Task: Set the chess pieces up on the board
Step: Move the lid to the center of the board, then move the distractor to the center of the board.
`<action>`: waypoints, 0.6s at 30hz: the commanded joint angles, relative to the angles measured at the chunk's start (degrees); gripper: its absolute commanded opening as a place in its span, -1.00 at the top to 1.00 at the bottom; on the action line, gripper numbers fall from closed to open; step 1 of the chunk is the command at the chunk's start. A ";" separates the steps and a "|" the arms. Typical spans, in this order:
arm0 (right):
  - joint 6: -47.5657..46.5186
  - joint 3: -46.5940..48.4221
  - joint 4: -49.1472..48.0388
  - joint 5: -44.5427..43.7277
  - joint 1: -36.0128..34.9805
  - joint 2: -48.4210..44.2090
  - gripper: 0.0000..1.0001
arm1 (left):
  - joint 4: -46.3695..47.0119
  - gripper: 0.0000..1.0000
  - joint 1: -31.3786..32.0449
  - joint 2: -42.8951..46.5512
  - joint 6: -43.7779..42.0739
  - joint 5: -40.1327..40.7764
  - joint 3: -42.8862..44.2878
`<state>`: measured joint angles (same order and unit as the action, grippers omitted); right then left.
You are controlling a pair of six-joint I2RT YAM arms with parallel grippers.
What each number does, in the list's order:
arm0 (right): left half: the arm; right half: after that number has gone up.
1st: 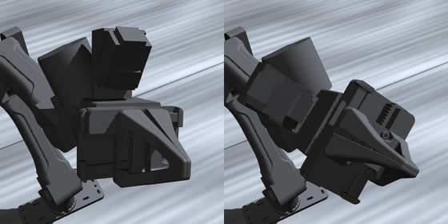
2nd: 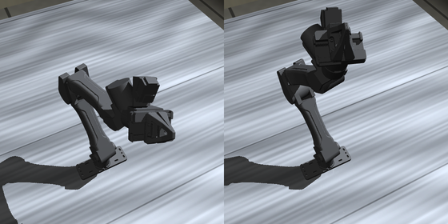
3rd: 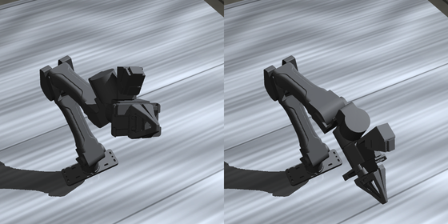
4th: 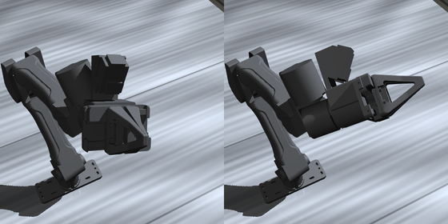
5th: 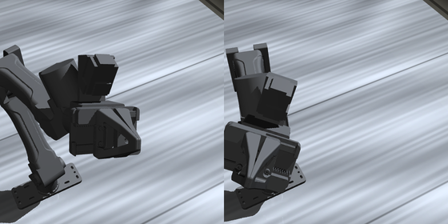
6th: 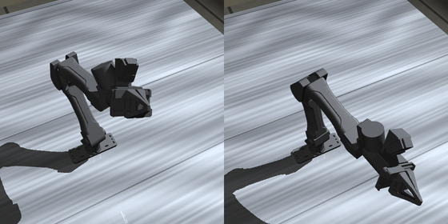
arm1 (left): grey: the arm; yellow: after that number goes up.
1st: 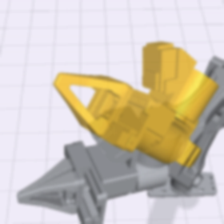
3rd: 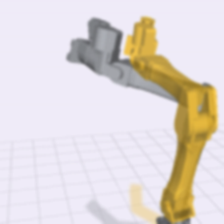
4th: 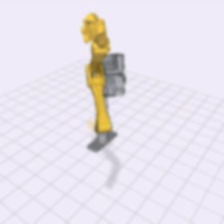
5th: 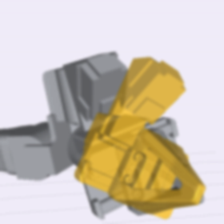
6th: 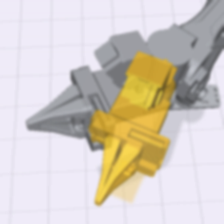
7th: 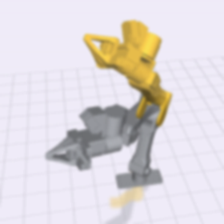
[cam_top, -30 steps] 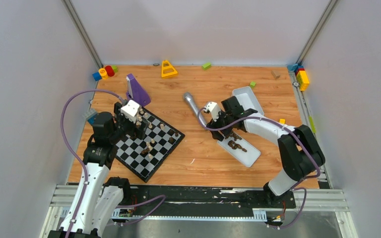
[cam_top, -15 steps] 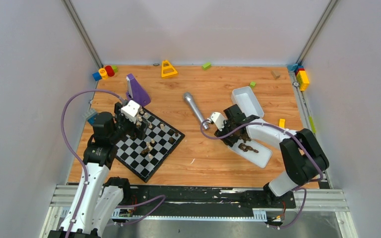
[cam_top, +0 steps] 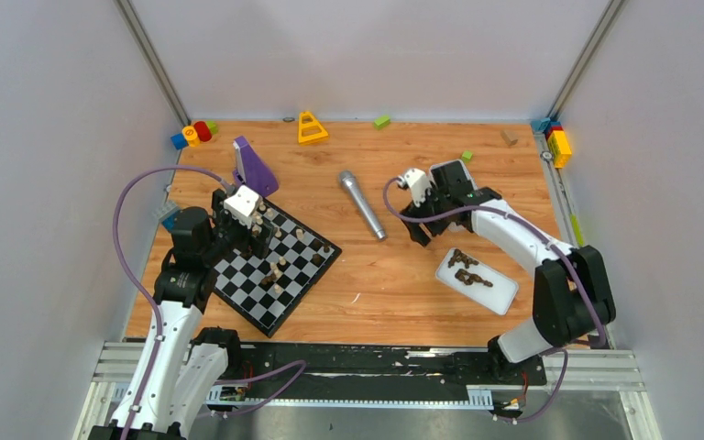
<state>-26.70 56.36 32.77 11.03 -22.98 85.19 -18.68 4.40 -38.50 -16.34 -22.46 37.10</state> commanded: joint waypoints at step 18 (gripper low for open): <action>10.20 37.15 -4.02 4.57 -7.93 36.74 -0.12 | 0.94 -1.00 -0.41 0.14 -1.45 1.80 -0.18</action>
<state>-17.74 86.89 30.22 18.28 -30.30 119.63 -18.68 4.40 -38.83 -16.84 -21.80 37.08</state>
